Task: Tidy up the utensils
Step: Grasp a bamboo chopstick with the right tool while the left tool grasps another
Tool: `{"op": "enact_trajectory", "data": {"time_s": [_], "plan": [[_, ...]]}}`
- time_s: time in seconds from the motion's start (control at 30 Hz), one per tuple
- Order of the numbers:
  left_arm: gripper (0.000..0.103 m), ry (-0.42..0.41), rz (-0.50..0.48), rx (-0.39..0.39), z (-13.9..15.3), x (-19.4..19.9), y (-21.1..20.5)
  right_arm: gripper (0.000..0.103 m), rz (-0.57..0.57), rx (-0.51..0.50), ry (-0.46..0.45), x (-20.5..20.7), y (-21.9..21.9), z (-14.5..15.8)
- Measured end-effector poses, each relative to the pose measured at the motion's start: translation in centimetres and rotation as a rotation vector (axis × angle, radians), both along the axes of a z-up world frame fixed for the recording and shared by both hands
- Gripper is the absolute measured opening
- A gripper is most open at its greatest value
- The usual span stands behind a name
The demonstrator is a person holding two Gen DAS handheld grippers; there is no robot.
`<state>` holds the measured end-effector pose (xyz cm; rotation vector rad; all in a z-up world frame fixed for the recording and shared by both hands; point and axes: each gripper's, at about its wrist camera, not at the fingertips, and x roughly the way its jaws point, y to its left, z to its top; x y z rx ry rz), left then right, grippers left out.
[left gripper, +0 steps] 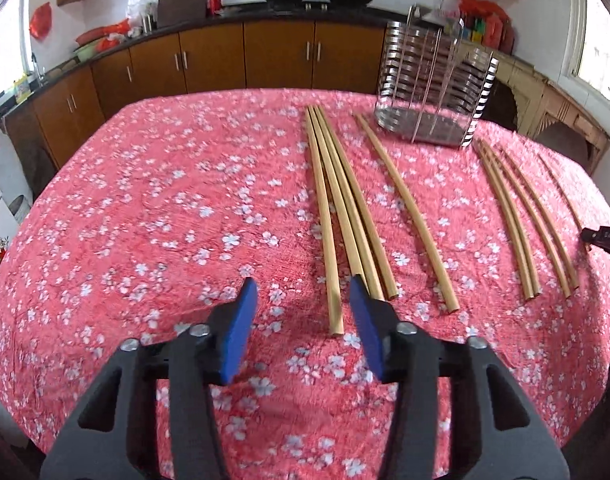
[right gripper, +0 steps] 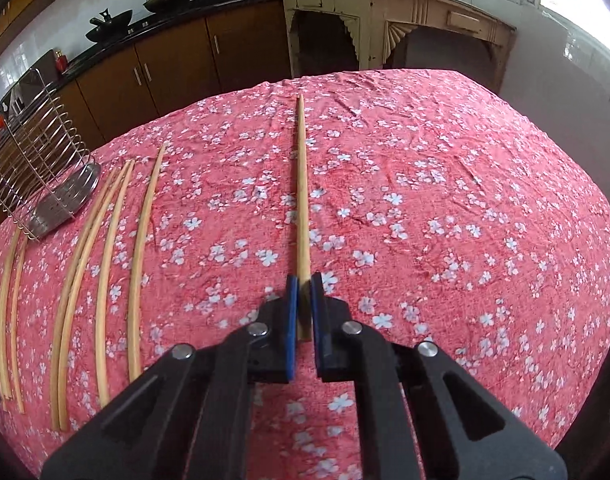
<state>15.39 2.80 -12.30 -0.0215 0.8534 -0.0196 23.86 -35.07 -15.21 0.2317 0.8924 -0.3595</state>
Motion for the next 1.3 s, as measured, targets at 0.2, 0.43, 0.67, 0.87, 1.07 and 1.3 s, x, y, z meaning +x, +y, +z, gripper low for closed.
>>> {"op": "enact_trajectory", "data": {"time_s": [0.2,0.43,0.67,0.87,1.07,1.3], "plan": [[0.036,0.044,-0.040,0.068,-0.3,1.8,-1.3,0.008,0.009,-0.017,-0.005,-0.1,0.4,0.0],[0.008,0.068,-0.032,0.176,-0.1,5.8,-0.4,0.008,-0.016,-0.034,-0.003,1.2,-1.0,0.2],[0.007,0.072,0.024,0.181,-0.1,9.7,4.2,0.008,-0.026,-0.052,0.001,2.0,-2.5,0.1],[0.009,0.047,-0.019,0.169,-0.1,9.3,4.7,0.009,-0.026,-0.053,-0.006,1.9,-2.7,0.1],[0.030,0.026,-0.031,0.162,-0.4,7.2,4.9,0.011,-0.025,-0.052,-0.008,1.4,-2.3,-0.1],[0.030,0.032,-0.016,0.140,-0.3,6.7,4.7,0.011,-0.028,-0.083,-0.013,0.8,-1.5,-0.2]]}}
